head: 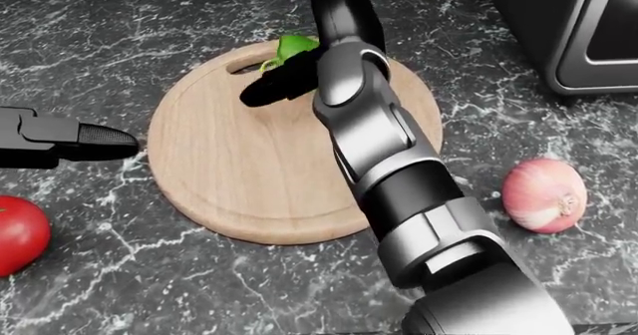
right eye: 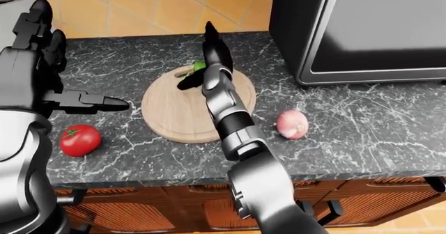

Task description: Place the avocado, onion, tomato and bell pepper on the cutting board.

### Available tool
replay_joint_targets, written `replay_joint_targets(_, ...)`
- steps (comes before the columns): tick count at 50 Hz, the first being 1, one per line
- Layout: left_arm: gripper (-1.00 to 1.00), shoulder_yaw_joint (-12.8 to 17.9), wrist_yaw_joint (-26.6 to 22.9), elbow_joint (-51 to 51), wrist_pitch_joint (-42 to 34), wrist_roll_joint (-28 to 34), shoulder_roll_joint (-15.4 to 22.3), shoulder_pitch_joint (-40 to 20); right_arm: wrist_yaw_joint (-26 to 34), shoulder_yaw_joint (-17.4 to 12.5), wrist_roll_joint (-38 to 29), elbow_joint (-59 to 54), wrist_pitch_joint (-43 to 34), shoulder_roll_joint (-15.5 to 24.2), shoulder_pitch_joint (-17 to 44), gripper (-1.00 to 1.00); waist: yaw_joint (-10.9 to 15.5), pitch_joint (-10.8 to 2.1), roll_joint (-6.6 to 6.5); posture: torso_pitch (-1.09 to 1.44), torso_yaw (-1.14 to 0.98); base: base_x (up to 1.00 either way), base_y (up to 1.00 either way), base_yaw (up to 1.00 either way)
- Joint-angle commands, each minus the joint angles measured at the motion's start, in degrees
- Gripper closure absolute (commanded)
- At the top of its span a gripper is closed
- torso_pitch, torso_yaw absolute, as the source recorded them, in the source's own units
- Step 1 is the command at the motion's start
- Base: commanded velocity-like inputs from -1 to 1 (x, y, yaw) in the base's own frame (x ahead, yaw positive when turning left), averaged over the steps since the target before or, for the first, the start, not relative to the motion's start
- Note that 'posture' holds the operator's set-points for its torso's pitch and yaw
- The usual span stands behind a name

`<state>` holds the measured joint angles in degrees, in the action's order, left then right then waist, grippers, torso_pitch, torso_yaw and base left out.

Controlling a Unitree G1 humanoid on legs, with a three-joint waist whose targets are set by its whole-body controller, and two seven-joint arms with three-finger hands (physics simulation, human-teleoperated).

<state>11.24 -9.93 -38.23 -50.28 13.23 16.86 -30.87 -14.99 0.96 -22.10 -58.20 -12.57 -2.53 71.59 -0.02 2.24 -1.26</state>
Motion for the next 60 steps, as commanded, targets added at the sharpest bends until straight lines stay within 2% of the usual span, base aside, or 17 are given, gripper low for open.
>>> replay_joint_targets(1, -1.0, 0.35, 0.53, -1.05, 1.84, 0.37, 0.5, -1.37, -0.11, 0.02, -0.37, 3.85, 0.6, 0.44, 2.35, -1.0, -0.01, -1.67, -0.29, 0.0, 0.0, 0.0, 0.0, 0.0)
replay_joint_targets(5, -1.0, 0.32, 0.55, -0.91, 2.14, 0.42, 0.29, -1.11, 1.36, 0.35, -0.51, 8.8, -2.39, 0.43, 1.8, -1.0, 0.02, -1.64, -0.23, 0.0, 0.0, 0.0, 0.0, 0.0)
replay_joint_targets(15, -1.0, 0.14, 0.47, -0.94, 2.26, 0.58, 0.15, -0.93, 7.09, 1.52, -4.69, 31.39, -14.63, 1.15, -3.69, -1.0, 0.23, -1.31, 0.14, 0.0, 0.0, 0.0, 0.0, 0.0)
replay_joint_targets(18, -1.0, 0.12, 0.54, -0.56, 2.61, 0.57, -0.02, -0.97, 10.77, 1.8, -6.43, 38.69, -18.71, 1.76, -4.83, -1.0, 0.23, -1.28, 0.2, 0.0, 0.0, 0.0, 0.0, 0.0)
replay_joint_targets(22, -1.0, 0.08, 0.71, -0.11, 2.99, 0.45, -0.21, -1.06, 16.24, 2.6, -10.2, 50.25, -23.13, 2.68, -9.5, -1.0, 0.32, -1.11, 0.32, 0.0, 0.0, 0.0, 0.0, 0.0)
replay_joint_targets(27, -1.0, 0.43, 0.62, -0.16, 2.73, 0.27, 0.19, -1.39, 19.99, 0.87, -12.45, 63.72, -29.88, 3.69, -14.35, -1.0, 0.33, -1.06, 0.47, 0.0, 0.0, 0.0, 0.0, 0.0)
replay_joint_targets(32, -1.0, 0.21, 0.75, 0.38, 3.09, 0.1, 0.2, -1.59, 24.53, 2.52, -17.0, 77.83, -36.13, 4.18, -21.95, -1.0, 0.49, -0.98, 0.7, 0.0, 0.0, 0.0, 0.0, 0.0)
replay_joint_targets(39, -1.0, 0.15, 0.74, 0.3, 3.15, 0.1, 0.24, -1.33, 32.32, 3.66, -24.22, 92.78, -43.16, 3.92, -27.89, -1.0, 0.26, -0.97, 0.5, 0.0, 0.0, 0.0, 0.0, 0.0)
replay_joint_targets(43, -1.0, 0.29, 0.79, -0.07, 2.93, 0.06, 0.15, -1.21, 35.21, 2.7, -26.65, 99.5, -46.61, 3.38, -30.98, -1.0, 0.26, -0.88, 0.52, 0.0, 0.0, 0.0, 0.0, 0.0)
replay_joint_targets(48, -1.0, 0.16, 0.92, -0.12, 3.09, 0.09, 0.0, -1.11, 39.22, 0.97, -29.4, 105.5, -52.72, 5.67, -31.63, -1.0, 0.2, -0.95, 0.62, 0.0, 0.0, 0.0, 0.0, 0.0)
replay_joint_targets(54, -1.0, 0.34, 0.92, -0.67, 2.68, -0.05, 0.0, -1.06, 43.69, 0.84, -32.33, 110.54, -54.3, 8.63, -35.7, -1.0, 0.09, -0.85, 0.63, 0.0, 0.0, 0.0, 0.0, 0.0)
replay_joint_targets(60, -1.0, 0.29, 0.82, -0.86, 2.49, 0.04, 0.28, -1.01, 44.59, -1.89, -32.43, 115.17, -54.41, 9.34, -40.99, -1.0, 0.1, -0.93, 0.73, 0.0, 0.0, 0.0, 0.0, 0.0)
